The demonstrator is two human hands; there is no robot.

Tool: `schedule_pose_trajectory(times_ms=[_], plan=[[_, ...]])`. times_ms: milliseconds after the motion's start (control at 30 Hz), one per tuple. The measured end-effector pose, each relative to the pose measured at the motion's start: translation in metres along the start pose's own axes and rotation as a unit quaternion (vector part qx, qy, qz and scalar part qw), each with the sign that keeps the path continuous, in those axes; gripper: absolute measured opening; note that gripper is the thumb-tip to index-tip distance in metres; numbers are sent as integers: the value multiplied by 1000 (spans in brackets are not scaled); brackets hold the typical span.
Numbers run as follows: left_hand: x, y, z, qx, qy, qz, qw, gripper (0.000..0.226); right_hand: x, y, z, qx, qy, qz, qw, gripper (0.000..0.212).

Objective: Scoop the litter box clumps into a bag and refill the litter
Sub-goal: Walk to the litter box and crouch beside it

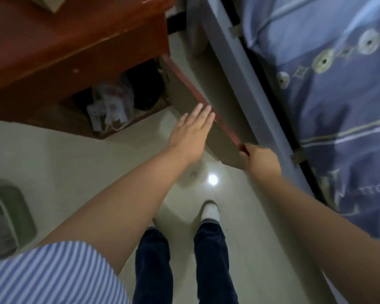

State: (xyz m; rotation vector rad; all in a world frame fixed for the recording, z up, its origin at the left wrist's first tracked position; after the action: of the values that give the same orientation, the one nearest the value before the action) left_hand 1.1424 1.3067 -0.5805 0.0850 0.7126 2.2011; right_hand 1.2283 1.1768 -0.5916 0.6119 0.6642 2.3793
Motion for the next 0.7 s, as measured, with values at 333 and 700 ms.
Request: schedule_pose_trajectory(times_ms=[333,700], plan=[[-28,-29,-12,19,-120,48,991,75,-15,9,-8,13,32,68,997,40],[95,71,-27,-40,4,190,981,60,95,-2,0,-29,120,165,979,54]])
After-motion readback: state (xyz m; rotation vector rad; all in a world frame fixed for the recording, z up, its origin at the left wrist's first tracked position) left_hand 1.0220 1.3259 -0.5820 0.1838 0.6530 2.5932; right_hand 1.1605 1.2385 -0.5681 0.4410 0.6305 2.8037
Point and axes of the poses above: each hand's wrist, its own y-axis away from the middle knuckle, its own z-axis out of the back of the hand, x = y × z, the point moved 6 cm from there along -y, towards the middle knuckle, and after that the axes turned 12 degrees about z, right-handed, at the moved point
